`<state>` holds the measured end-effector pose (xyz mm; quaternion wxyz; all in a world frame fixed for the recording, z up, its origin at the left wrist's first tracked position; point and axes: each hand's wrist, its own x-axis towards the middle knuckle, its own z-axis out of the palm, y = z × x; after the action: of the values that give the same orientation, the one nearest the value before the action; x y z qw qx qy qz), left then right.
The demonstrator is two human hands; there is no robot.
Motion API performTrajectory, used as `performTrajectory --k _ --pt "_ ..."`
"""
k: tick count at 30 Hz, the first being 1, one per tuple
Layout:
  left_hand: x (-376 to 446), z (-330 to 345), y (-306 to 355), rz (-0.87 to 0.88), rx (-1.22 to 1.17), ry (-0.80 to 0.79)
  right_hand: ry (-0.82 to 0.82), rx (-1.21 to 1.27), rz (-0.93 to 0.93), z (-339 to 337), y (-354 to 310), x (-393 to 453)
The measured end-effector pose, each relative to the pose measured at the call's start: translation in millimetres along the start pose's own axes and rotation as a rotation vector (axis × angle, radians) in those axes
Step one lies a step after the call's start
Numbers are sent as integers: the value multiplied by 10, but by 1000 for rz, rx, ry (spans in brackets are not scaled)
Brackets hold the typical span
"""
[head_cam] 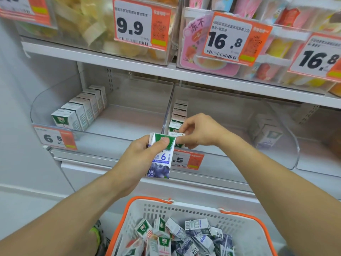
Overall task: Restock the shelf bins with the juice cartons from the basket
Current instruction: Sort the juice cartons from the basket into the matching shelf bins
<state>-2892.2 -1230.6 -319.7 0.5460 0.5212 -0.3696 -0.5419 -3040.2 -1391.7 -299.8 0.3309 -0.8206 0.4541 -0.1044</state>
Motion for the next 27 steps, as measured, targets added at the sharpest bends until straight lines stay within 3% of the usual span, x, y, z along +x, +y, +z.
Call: performTrajectory --k 3,12,16,20,23,25,27 --pt "22 22 -1 0 -30 14 -4 -229 -48 11 4 9" --pt "87 104 -61 24 8 12 280 -127 -6 145 27 15" --pt "78 183 -68 61 61 -36 177 -47 -1 17 40 -57" --pt "82 327 -66 106 77 -48 271 302 -73 -235 123 -463" --pt "101 546 -65 101 108 -116 68 560 -118 -409 228 -1023" --pt "118 779 -76 100 152 -191 -52 538 -142 -442 359 -1349" --pt "131 1072 -133 102 178 -259 22 476 -140 -440 527 -1556"
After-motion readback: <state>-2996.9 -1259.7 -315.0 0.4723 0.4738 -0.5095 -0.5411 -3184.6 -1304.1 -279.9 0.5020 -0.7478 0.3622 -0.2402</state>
